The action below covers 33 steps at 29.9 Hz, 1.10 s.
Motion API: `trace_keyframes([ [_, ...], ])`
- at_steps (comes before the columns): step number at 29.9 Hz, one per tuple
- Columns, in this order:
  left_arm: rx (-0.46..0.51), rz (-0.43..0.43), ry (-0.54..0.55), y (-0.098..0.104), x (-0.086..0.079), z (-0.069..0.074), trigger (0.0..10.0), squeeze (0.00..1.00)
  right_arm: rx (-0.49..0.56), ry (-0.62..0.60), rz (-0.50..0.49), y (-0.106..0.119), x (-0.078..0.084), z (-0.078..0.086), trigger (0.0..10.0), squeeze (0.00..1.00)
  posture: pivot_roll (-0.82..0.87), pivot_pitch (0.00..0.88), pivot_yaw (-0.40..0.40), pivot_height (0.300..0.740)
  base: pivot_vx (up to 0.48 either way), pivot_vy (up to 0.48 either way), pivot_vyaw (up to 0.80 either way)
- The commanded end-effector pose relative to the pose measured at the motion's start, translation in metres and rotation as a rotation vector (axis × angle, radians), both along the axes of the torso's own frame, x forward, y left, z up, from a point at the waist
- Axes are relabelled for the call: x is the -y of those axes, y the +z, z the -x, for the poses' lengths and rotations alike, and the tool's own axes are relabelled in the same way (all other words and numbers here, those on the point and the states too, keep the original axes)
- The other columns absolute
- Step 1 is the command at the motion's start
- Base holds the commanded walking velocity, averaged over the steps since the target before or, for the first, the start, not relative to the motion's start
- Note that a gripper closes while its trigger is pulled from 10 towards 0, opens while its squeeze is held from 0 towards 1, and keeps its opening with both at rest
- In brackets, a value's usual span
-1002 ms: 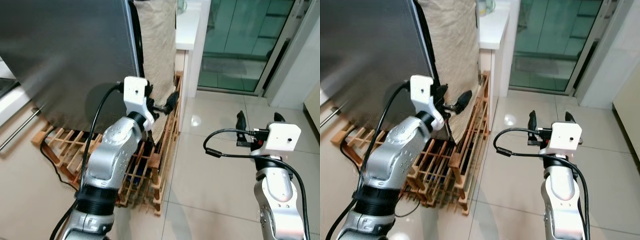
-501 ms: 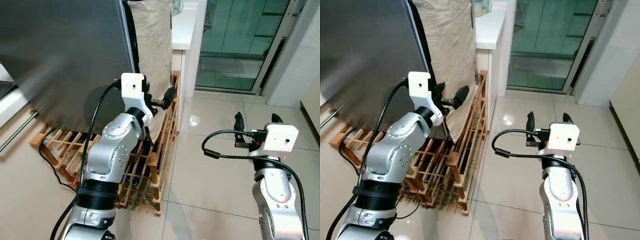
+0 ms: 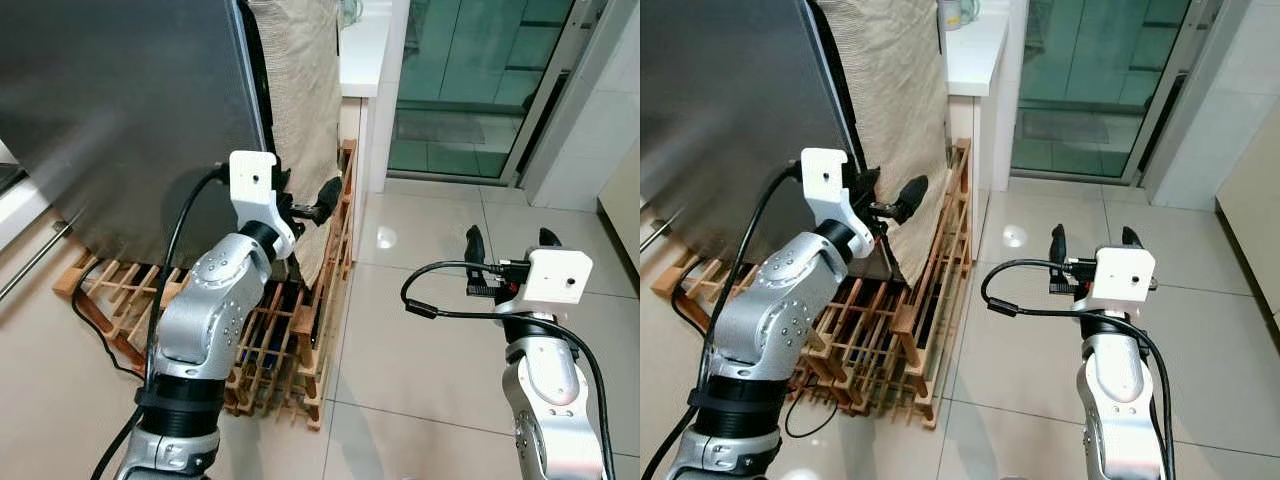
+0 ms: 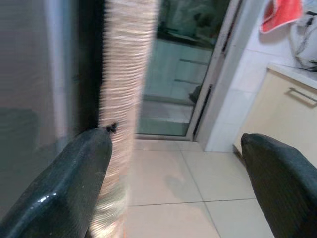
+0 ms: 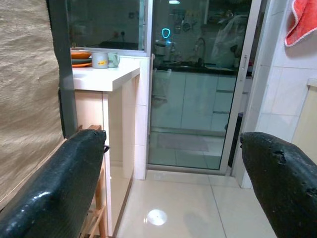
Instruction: Restocking fridge
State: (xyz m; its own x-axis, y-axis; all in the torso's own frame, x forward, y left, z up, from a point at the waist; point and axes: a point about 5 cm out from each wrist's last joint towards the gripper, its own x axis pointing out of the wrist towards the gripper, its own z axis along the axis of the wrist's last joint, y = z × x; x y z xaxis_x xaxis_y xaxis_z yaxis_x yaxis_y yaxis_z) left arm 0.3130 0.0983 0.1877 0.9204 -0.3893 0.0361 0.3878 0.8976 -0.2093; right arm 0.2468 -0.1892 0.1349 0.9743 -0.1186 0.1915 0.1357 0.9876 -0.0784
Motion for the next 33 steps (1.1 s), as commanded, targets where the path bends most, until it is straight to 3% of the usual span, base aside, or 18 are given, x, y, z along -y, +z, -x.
trace_keyframes([
  [1,0.005,-0.007,0.059,0.004,-0.011,-0.001,10.0,0.00,-0.020,0.001,0.005,-0.004,0.000,0.000,10.0,0.00,-0.10,0.000,0.080,0.740,0.000,0.000,0.00],
  [7,-0.004,-0.020,0.091,0.003,-0.026,0.004,10.0,0.00,-0.021,-0.009,0.007,-0.004,0.003,0.000,10.0,0.00,-0.10,0.000,0.074,0.740,0.000,0.000,0.00],
  [19,0.026,0.016,0.038,0.015,-0.005,-0.002,10.0,0.00,-0.014,0.013,0.009,-0.002,-0.001,-0.005,10.0,0.00,-0.10,0.000,0.075,0.740,0.000,0.000,0.00],
  [33,0.007,0.026,-0.010,0.012,0.004,0.002,10.0,0.00,-0.019,-0.002,0.013,-0.004,0.002,-0.004,10.0,0.00,-0.11,0.000,0.082,0.740,0.000,0.000,0.00],
])
